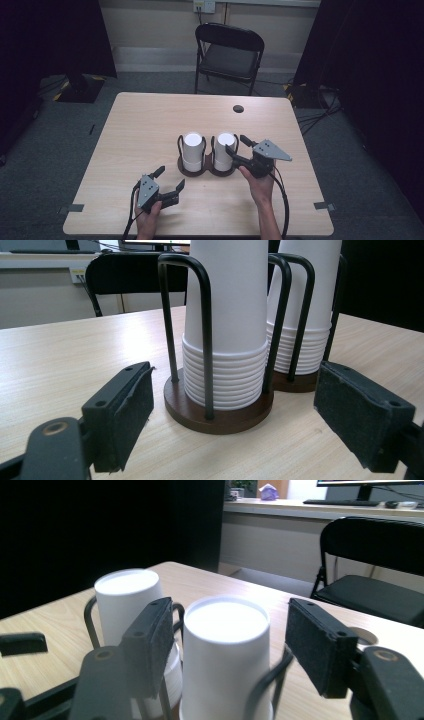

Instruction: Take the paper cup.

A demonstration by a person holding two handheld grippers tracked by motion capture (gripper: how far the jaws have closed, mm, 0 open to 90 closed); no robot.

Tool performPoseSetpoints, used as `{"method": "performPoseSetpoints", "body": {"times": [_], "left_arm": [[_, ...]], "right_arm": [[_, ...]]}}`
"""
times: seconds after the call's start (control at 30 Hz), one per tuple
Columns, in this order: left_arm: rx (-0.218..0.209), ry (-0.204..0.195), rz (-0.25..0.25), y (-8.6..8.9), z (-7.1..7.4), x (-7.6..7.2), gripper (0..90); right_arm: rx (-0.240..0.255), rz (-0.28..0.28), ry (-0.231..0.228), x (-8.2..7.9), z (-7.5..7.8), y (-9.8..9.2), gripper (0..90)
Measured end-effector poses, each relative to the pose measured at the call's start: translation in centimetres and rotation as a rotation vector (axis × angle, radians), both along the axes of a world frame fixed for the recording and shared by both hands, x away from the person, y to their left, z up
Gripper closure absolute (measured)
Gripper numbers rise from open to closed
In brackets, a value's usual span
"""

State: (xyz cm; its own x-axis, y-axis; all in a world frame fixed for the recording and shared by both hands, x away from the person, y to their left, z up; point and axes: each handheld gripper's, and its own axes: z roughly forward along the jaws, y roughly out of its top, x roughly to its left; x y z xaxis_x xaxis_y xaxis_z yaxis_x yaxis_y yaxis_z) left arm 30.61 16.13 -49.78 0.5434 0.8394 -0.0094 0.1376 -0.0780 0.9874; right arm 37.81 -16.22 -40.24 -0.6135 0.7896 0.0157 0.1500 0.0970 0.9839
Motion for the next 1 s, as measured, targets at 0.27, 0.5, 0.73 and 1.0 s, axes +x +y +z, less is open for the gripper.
{"method": "performPoseSetpoints", "body": {"times": [0.27, 0.5, 0.73, 1.0], "left_arm": [[-0.004, -0.001, 0.003, 0.0, 0.0, 0.0, 16.0], [-0.006, -0.002, 0.003, 0.0, 0.0, 0.0, 16.0], [-0.008, -0.003, 0.002, 0.0, 0.0, 0.0, 16.1], [-0.008, -0.003, 0.002, 0.0, 0.0, 0.0, 16.0]], "right_arm": [[-0.012, 0.023, 0.020, 1.9, 0.5, 1.2, 26.9], [-0.026, 0.031, 0.037, 3.1, 0.2, 2.0, 26.6], [-0.035, 0.030, 0.045, 3.7, -0.7, 2.8, 27.1], [-0.043, 0.028, 0.054, 4.0, -1.2, 2.9, 29.1]]}}
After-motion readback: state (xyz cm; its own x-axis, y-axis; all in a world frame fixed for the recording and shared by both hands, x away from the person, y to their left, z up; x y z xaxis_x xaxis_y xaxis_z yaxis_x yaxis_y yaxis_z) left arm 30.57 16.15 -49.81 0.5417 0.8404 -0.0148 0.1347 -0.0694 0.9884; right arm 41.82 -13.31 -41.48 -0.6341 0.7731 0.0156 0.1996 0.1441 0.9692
